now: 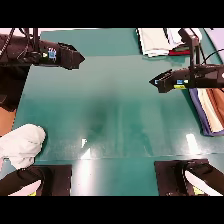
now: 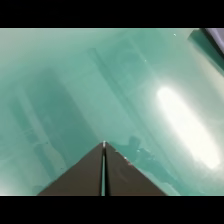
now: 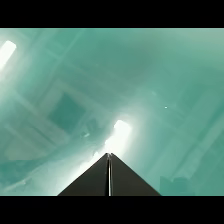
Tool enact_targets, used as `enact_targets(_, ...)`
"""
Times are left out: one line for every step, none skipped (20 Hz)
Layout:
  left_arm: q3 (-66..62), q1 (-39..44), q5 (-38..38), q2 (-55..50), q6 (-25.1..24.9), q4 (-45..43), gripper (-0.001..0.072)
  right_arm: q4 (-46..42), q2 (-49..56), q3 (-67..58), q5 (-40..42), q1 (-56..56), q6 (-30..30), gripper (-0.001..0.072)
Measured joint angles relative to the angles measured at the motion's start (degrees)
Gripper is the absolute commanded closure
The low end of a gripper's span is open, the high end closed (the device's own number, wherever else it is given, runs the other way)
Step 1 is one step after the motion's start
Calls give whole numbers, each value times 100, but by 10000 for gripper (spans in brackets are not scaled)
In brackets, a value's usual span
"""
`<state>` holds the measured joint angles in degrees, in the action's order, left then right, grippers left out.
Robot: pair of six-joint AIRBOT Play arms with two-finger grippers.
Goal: Fold the shirts.
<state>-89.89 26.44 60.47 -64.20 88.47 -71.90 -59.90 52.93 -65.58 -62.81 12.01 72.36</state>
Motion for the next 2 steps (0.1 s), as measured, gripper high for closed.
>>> enact_targets(0,-2,0,0,0,-2,681,2,0,0,-46,11,0,693)
enact_targets(0,0,0,0,0,0,681,-7,0,0,-83,20,2,693)
